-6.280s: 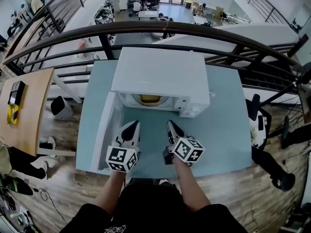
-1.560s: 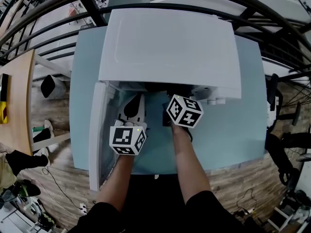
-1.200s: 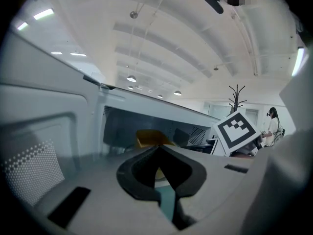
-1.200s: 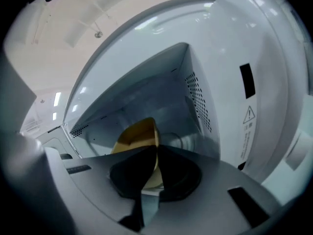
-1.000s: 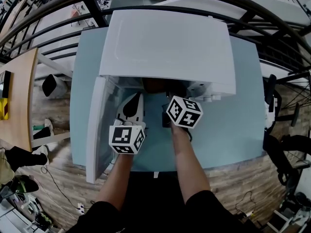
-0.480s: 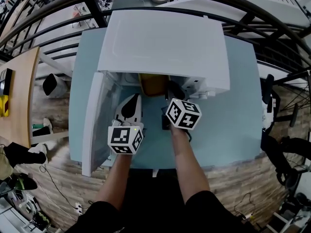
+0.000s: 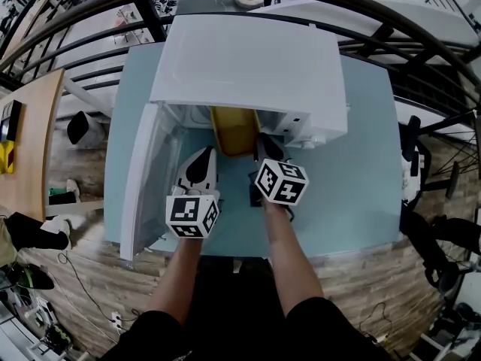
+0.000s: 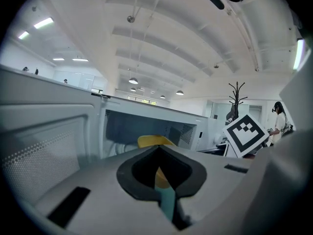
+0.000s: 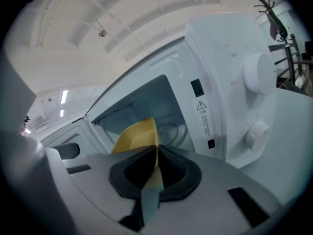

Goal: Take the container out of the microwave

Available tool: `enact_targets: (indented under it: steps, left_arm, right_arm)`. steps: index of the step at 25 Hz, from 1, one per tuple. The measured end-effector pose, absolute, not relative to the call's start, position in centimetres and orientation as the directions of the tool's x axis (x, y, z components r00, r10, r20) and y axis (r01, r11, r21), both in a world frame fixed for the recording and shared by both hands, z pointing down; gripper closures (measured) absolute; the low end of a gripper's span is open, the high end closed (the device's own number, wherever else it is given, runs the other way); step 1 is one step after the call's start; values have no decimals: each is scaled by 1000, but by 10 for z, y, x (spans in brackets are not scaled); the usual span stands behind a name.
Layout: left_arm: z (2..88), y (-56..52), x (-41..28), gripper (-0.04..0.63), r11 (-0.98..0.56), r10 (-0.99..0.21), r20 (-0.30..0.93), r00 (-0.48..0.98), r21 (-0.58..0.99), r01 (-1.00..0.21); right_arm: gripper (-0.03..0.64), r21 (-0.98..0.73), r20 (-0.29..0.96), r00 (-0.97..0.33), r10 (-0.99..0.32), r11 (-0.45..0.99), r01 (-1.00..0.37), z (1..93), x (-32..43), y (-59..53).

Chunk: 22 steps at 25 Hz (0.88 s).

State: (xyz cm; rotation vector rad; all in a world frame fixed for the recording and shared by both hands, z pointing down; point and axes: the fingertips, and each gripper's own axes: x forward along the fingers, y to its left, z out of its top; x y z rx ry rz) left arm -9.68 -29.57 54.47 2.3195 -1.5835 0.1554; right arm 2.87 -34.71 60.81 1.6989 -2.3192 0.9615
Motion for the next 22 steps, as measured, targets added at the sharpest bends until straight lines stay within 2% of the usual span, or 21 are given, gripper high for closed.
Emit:
enact_targets:
  steps: [22]
  left_arm:
    - [544,-227,-80,588,-317,-892,270,362,198,-928]
  right_arm:
    - [595,-417,457,-399,-795,205,-886,614,44,-270]
